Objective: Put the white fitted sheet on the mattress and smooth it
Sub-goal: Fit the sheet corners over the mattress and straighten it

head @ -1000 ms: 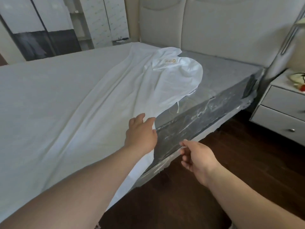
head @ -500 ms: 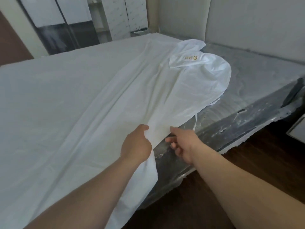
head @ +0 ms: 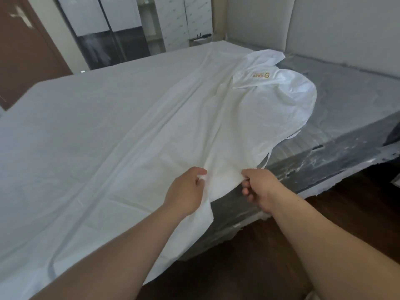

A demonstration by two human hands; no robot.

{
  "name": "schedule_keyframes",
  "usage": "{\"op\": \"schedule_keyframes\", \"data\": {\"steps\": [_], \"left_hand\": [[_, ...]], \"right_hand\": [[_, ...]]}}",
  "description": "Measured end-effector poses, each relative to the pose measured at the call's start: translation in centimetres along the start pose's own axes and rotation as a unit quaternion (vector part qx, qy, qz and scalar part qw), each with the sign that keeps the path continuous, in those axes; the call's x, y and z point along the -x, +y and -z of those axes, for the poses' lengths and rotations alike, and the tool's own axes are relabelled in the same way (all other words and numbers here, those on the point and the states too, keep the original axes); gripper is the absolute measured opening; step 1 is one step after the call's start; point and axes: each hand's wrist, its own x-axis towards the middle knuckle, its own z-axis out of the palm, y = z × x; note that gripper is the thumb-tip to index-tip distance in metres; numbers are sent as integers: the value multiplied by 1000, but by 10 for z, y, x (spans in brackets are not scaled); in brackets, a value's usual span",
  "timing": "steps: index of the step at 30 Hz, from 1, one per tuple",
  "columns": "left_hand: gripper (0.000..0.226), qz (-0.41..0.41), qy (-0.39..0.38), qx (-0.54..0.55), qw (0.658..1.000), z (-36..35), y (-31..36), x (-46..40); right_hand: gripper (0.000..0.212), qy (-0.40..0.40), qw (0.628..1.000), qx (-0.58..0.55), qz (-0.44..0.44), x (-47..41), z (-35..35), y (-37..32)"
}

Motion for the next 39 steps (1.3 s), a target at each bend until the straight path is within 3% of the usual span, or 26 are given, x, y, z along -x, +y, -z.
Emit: {"op": "schedule_keyframes", "data": {"steps": [5,8,11,14,17,20,22,24,27,30,35,39], "left_hand": [[35,-38,-74,-50,995,-17,24,22],[37,-63,-99,-81,990,-25,33,35],[36,-79,-92,-134,984,-31,33,46],[46,-59,-106,-172,978,-32,28,55],[54,-38,-115,-184,975,-30,23,60],[68,-41,-128,-169,976,-31,23,62],[80,-54,-134,-147,979,-34,30,65],[70,-79,-114,-158,978,-38,39,69],[25,-109,-76,-203,970,-43,50,69],[7,-129,-128,-207,961,-44,57,70],[28,-144,-224,-213,940,-51,63,80],[25,-162,-259,-216,927,-65,70,87]], "right_hand": [[21,94,994,51,-6,12,80,26],[11,151,985,82,-14,9,117,38],[16,181,972,122,-90,6,132,43],[13,128,978,104,-127,18,119,46],[15,60,996,37,-62,26,101,43],[20,3,992,-122,10,36,82,24],[25,-73,966,-246,27,46,67,13],[25,-119,941,-315,34,58,55,6],[27,-136,918,-371,41,65,50,2],[29,-101,932,-347,32,59,61,5],[14,6,964,-258,-62,41,80,16],[12,90,961,-257,-44,29,95,17]]}}
